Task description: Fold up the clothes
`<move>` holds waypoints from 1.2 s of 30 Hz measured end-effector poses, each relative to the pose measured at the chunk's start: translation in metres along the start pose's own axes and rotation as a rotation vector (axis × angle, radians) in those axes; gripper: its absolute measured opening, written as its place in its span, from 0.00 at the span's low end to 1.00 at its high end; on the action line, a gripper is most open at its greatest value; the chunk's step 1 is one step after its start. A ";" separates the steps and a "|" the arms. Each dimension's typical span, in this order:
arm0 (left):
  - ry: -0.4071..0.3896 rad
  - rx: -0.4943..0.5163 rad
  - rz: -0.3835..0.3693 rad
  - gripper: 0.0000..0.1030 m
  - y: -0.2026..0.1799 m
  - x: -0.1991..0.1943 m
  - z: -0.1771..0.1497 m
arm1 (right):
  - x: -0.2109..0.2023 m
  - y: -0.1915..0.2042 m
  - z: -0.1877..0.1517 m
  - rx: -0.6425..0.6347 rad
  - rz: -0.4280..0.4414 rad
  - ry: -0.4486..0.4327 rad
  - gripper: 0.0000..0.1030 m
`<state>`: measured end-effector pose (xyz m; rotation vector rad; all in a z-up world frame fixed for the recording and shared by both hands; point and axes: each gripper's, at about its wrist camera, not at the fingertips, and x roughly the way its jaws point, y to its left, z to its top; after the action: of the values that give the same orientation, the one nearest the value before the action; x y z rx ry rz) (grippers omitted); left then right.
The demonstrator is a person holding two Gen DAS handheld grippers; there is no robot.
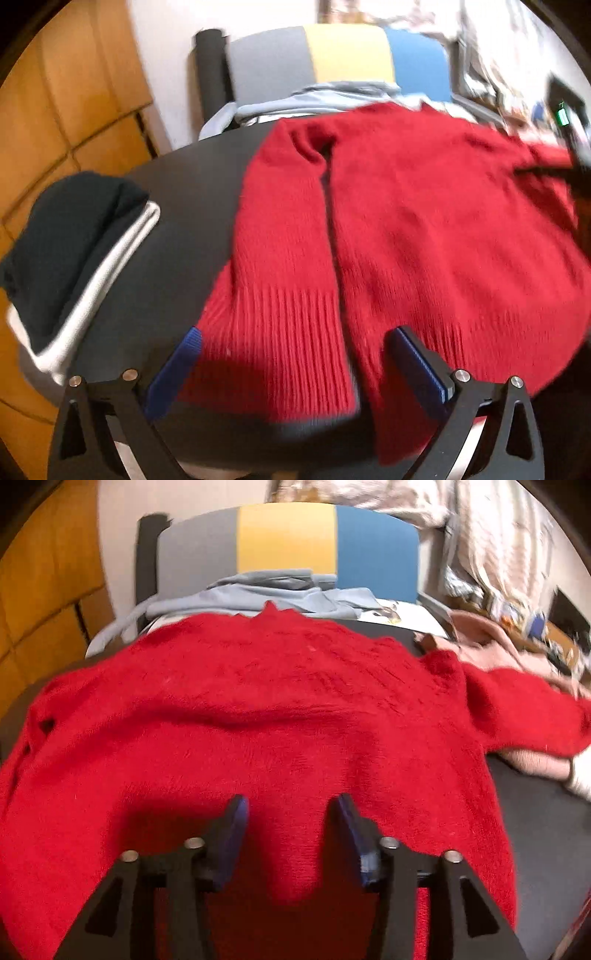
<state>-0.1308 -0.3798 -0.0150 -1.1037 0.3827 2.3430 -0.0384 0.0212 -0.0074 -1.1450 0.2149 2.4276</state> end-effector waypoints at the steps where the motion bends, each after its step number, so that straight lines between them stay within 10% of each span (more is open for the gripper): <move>1: 0.018 -0.042 -0.027 1.00 0.005 0.002 0.002 | 0.001 0.004 0.000 -0.027 -0.013 -0.001 0.65; 4: 0.018 -0.113 -0.080 1.00 0.022 0.000 0.003 | 0.002 0.003 -0.001 -0.038 -0.020 -0.009 0.65; 8: 0.038 0.070 -0.028 0.99 0.013 0.005 0.002 | -0.001 -0.006 -0.004 0.013 0.038 -0.028 0.65; 10: 0.058 0.106 -0.069 0.85 0.009 0.004 0.004 | -0.002 -0.009 -0.004 0.026 0.058 -0.035 0.66; 12: 0.096 0.117 -0.071 0.30 0.010 0.003 0.010 | -0.002 -0.011 -0.003 0.030 0.069 -0.037 0.67; 13: 0.115 0.121 -0.071 0.23 0.010 0.003 0.013 | -0.003 -0.012 -0.003 0.029 0.072 -0.038 0.67; 25: 0.023 -0.315 -0.286 0.22 0.130 -0.045 0.128 | -0.001 -0.004 -0.004 0.002 0.039 -0.028 0.68; 29: -0.016 -0.365 -0.201 0.01 0.183 -0.051 0.165 | -0.001 -0.003 -0.004 0.001 0.037 -0.027 0.68; 36: 0.043 -0.556 -0.044 0.00 0.274 -0.024 0.178 | -0.002 -0.002 -0.004 -0.004 0.031 -0.024 0.68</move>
<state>-0.3844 -0.5335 0.1246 -1.3873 -0.3015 2.4536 -0.0338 0.0214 -0.0084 -1.1213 0.2211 2.4684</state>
